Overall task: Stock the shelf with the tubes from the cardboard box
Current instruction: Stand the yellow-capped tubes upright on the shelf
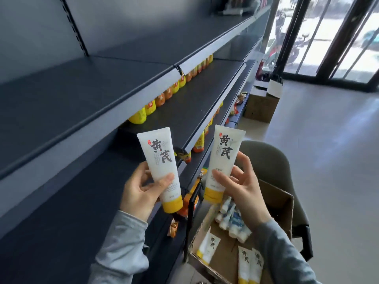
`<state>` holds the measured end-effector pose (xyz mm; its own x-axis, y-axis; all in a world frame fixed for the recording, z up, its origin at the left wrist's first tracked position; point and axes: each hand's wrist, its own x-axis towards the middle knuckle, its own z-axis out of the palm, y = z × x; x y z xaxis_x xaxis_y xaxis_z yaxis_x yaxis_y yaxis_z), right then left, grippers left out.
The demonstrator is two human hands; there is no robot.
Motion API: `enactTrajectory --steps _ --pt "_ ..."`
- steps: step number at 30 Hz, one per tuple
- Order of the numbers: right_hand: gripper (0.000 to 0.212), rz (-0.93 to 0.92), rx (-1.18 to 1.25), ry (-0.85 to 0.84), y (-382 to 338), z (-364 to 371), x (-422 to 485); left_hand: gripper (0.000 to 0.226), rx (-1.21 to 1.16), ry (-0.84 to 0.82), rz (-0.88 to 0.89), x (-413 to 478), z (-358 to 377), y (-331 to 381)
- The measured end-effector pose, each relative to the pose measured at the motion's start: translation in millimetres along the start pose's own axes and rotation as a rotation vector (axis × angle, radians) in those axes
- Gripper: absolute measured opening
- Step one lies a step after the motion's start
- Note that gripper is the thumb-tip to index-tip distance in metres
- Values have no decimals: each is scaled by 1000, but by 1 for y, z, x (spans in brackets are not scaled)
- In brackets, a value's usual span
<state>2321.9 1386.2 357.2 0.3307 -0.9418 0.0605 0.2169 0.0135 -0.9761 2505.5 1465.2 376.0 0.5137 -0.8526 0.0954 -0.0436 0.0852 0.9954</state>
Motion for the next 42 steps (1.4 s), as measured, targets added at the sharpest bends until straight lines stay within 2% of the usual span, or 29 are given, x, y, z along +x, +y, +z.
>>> enactTrajectory --steps 6,10,16,20,28,38,42 --pt "50 -80 -4 -99 -34 17 -5 28 32 67 115 -28 -15 35" --pt "52 -151 -60 -234 -57 31 3 31 62 170 221 -43 -24 61" --pt "57 -223 -127 -414 -85 51 14 30 68 398 310 -72 -36 96" --pt "55 -226 -90 -541 -99 70 11 30 86 569 334 -106 -47 110" --pt "54 -250 -39 -820 -105 131 -34 31 107 875 384 -189 -94 134" --pt "54 -234 62 -944 -111 221 -104 27 164 1048 426 -276 -183 163" --pt "53 -241 28 -983 -113 260 -135 26 199 1103 447 -303 -224 172"
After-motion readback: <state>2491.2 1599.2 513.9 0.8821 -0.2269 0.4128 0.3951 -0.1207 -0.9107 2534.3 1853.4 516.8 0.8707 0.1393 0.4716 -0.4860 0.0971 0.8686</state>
